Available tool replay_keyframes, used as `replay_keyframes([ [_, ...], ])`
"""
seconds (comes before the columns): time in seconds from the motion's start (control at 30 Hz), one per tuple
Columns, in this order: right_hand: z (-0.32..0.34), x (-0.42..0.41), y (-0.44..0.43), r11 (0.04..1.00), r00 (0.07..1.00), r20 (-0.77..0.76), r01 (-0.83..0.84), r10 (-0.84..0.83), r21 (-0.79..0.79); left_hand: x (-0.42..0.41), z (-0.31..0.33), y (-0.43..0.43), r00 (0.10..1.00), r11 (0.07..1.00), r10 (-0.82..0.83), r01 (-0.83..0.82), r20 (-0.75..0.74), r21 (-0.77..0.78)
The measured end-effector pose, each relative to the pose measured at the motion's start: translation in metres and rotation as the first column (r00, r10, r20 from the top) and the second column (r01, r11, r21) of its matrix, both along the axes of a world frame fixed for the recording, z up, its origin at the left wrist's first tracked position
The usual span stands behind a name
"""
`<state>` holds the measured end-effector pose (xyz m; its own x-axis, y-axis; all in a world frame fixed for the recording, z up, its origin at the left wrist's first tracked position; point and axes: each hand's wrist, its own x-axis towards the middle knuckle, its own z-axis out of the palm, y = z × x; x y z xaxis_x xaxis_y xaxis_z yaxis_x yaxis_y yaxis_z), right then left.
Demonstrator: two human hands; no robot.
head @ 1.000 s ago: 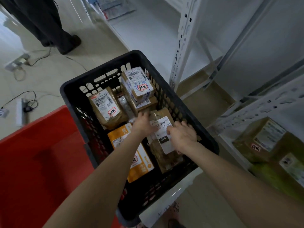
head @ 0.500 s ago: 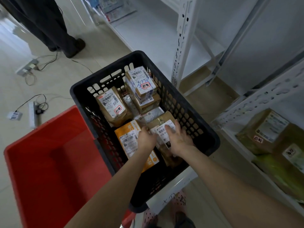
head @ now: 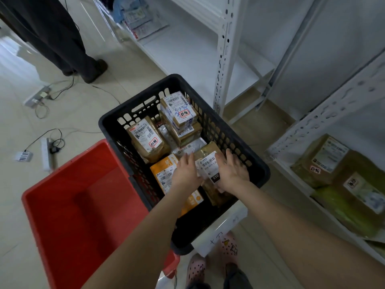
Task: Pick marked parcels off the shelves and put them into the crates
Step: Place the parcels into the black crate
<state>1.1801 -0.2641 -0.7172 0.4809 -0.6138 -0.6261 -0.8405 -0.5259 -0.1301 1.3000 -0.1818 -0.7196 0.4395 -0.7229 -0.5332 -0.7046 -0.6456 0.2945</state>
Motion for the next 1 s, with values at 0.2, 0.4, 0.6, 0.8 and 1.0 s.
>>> replay_keyframes([
  [0.2, 0.067, -0.021, 0.008, 0.991, 0.988, 0.113, 0.115, -0.107, -0.067, -0.005, 0.066, 0.000, 0.956, 0.967, -0.253, 0.248, 0.147, 0.050],
  [0.4, 0.142, -0.066, 0.030, 0.940, 0.942, 0.192, 0.304, -0.274, -0.153, -0.037, 0.135, -0.007, 0.879, 0.896, -0.427, 0.443, 0.214, -0.029],
  [0.6, 0.207, -0.136, 0.048, 0.845, 0.885, 0.279, 0.448, -0.373, -0.291, -0.103, 0.191, -0.022, 0.779, 0.776, -0.561, 0.612, 0.281, -0.149],
  [0.8, 0.263, -0.215, 0.059, 0.752, 0.828, 0.321, 0.555, -0.459, -0.356, -0.185, 0.251, -0.035, 0.679, 0.639, -0.640, 0.730, 0.358, -0.243],
  [1.0, 0.316, -0.305, 0.085, 0.650, 0.787, 0.391, 0.615, -0.477, -0.446, -0.276, 0.317, -0.028, 0.587, 0.520, -0.664, 0.808, 0.463, -0.277],
])
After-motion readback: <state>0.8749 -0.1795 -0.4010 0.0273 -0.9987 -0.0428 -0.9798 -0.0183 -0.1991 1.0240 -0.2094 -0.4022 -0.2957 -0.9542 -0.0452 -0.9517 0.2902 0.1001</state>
